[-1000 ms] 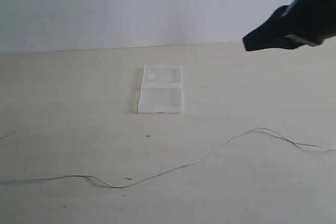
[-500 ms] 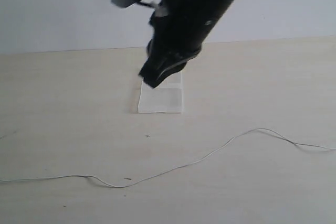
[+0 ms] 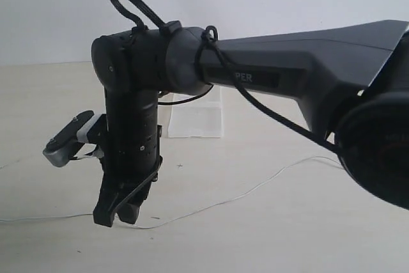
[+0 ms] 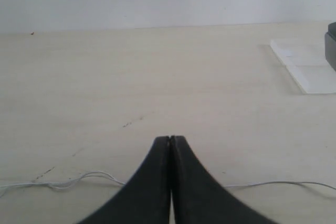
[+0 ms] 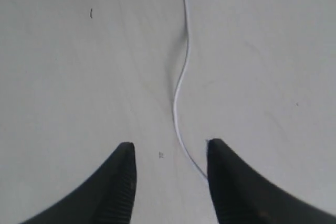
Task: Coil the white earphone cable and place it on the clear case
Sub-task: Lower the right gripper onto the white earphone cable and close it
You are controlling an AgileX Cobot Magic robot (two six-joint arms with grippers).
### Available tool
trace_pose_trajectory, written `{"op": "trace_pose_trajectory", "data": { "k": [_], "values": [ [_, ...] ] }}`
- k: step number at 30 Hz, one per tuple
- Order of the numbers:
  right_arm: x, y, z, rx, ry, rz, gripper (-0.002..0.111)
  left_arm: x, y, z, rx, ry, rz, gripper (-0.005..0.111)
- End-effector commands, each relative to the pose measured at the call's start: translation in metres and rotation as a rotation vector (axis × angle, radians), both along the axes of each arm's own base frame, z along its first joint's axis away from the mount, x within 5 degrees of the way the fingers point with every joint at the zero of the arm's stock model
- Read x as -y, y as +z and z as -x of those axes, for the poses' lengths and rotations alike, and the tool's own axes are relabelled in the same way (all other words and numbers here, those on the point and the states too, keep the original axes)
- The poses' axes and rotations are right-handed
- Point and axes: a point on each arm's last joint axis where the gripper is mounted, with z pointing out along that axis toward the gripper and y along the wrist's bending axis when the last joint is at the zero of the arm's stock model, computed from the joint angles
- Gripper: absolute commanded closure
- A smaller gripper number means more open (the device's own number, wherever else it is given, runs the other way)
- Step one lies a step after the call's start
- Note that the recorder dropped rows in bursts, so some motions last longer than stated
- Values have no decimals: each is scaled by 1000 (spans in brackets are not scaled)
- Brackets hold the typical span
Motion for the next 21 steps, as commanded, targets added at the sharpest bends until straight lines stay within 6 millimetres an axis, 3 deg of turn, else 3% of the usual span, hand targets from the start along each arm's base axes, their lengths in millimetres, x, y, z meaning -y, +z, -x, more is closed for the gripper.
{"op": "trace_pose_trajectory", "data": {
  "k": [1,14,21],
  "values": [
    [-3,-2,-1,-7,-15,-17,60,0,1,0,12,4,0,107],
    [-14,-28,-8,13,-77,-78,59,0,1,0,12,4,0,107],
    [-17,-28,-10,42,-85,-110,59,0,1,0,12,4,0,107]
  ]
}}
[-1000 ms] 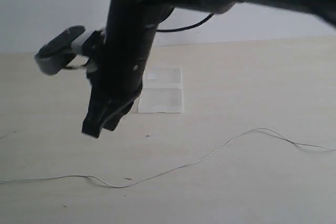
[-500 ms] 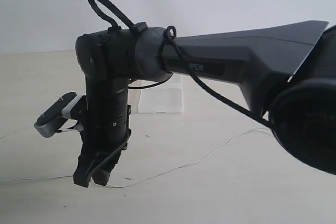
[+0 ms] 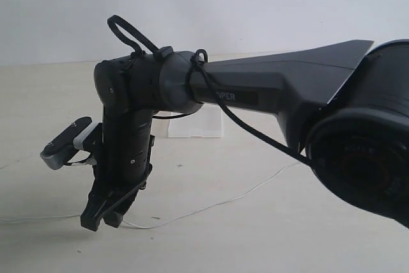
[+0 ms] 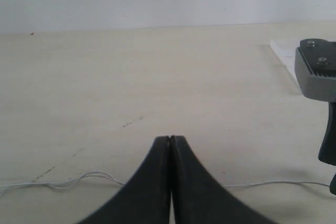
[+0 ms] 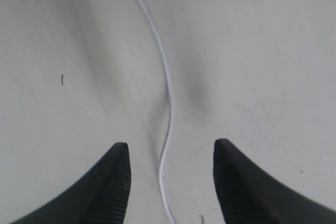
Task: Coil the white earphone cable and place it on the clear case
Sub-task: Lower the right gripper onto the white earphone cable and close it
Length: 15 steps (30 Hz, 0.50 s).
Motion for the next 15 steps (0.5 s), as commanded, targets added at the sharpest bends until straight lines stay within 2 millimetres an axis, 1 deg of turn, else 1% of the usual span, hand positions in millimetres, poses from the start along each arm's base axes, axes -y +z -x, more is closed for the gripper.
{"op": "trace_pose_trajectory", "data": {
  "k": [1,8,10,11,15],
  "values": [
    [-3,3,-2,19,-12,-29,59,0,1,0,12,4,0,107],
    [-3,1,-2,12,-16,-27,59,0,1,0,12,4,0,107],
    [-5,-5,1,11,-4,-13,59,0,1,0,12,4,0,107],
    [-8,-5,4,11,-1,-14,59,0,1,0,12,4,0,107],
    [-9,-5,6,13,-6,-15,59,0,1,0,12,4,0,107]
  ]
}}
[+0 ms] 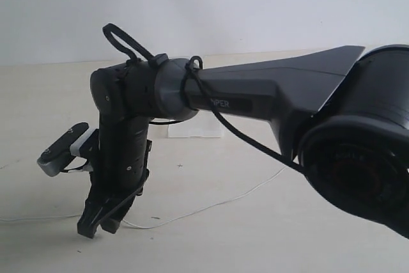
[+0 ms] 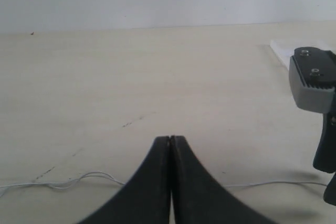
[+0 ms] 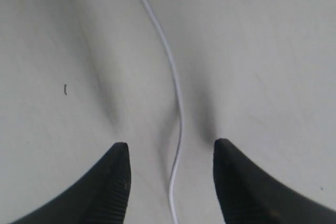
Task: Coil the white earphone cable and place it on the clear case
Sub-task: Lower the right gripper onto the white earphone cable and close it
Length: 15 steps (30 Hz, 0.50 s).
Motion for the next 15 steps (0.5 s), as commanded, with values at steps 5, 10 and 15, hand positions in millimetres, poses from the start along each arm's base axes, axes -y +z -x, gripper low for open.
{"op": "trace_pose_trajectory", "data": {
  "k": [5,10,15],
  "values": [
    [-2,-4,-1,9,-65,13,59,0,1,0,12,4,0,107],
    [-2,-14,-1,-2,-71,33,60,0,1,0,12,4,0,107],
    [1,-21,-1,-13,-90,71,63,0,1,0,12,4,0,107]
  ]
}}
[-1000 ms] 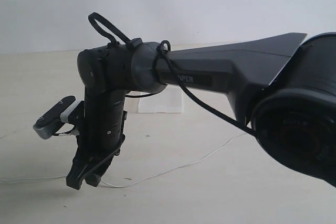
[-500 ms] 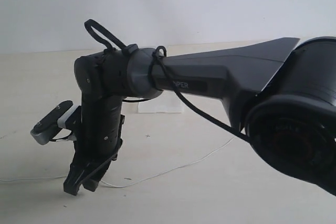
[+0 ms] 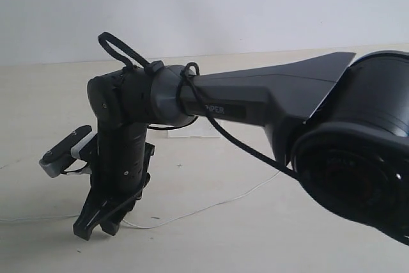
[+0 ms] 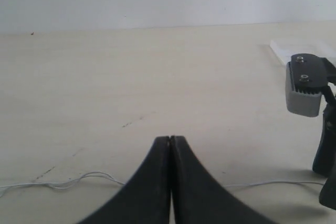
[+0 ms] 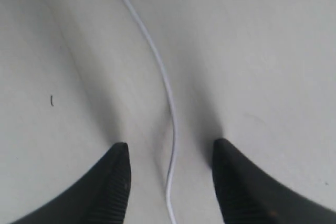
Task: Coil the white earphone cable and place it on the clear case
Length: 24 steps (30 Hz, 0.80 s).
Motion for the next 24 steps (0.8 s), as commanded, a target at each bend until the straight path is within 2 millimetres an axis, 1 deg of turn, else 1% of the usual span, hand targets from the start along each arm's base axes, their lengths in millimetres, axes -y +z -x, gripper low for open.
{"op": "trace_pose_trajectory", "data": {
  "k": [1,6,11,15,18,21,24],
  "values": [
    [4,-13,-1,-3,-17,60,66,0,1,0,12,4,0,107],
    [11,-14,-5,36,-18,140,84,0,1,0,12,4,0,107],
    [11,-14,-5,43,-13,147,108,0,1,0,12,4,0,107],
    [12,-12,-5,42,-9,152,108,0,1,0,12,4,0,107],
    [12,0,-6,64,-2,137,108,0,1,0,12,4,0,107],
    [12,21,-6,93,-4,105,108,0,1,0,12,4,0,107],
    [14,51,-6,144,-4,54,108,0,1,0,12,4,0,107]
  ]
}}
